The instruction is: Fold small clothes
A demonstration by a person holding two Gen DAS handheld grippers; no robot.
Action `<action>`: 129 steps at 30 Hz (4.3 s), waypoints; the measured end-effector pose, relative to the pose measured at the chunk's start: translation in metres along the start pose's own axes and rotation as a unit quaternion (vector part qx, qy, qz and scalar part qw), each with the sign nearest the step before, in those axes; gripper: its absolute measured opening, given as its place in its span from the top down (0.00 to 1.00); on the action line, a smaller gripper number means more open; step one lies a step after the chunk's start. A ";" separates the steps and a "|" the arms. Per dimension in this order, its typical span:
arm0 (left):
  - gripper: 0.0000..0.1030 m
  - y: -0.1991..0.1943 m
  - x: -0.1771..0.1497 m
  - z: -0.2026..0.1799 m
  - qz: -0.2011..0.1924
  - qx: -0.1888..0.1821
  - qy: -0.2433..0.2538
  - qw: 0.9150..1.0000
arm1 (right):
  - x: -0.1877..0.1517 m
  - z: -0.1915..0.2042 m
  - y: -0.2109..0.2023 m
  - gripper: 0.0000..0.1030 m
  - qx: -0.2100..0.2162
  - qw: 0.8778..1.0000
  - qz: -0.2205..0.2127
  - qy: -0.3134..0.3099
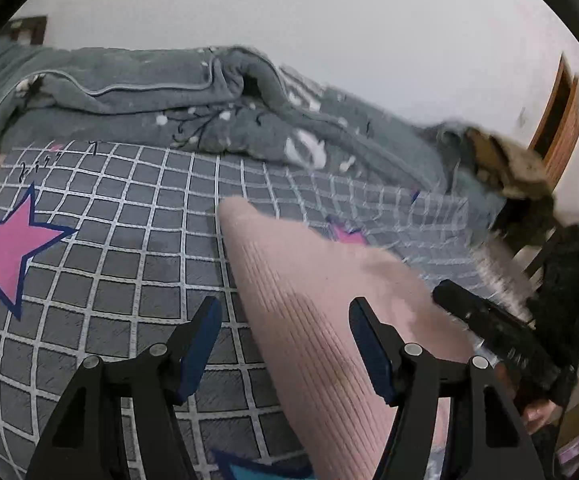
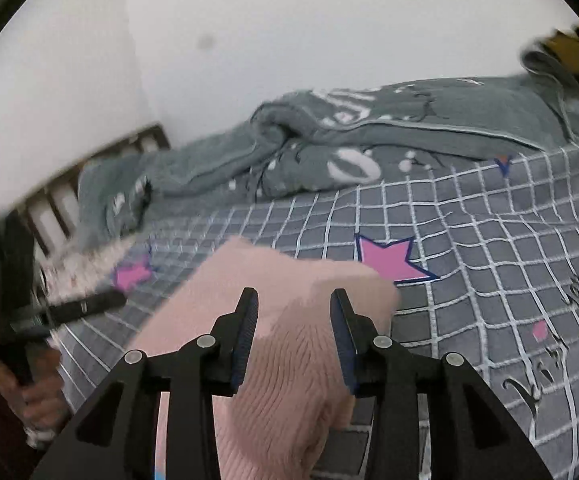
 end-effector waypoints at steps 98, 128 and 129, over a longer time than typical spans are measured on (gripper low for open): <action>0.20 0.004 -0.090 -0.012 -0.016 0.072 0.055 0.996 | -0.086 -0.007 -0.007 0.62 -0.100 0.995 0.000 -0.022; 0.19 0.003 -0.091 -0.013 -0.009 0.085 0.056 0.995 | -0.089 0.004 -0.009 0.69 -0.132 0.991 -0.010 -0.034; 0.19 0.003 -0.090 -0.013 -0.008 0.086 0.056 0.995 | -0.089 0.005 -0.009 0.69 -0.133 0.990 -0.010 -0.035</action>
Point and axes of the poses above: each gripper's, at about its wrist camera, not at the fingertips, and y roughly the way its jaws point, z to its left, x to its top, the point moved 6 cm from there along y, roughly the way its jaws point, and after that the axes turned 4 degrees about y, right-handed, at the moved point
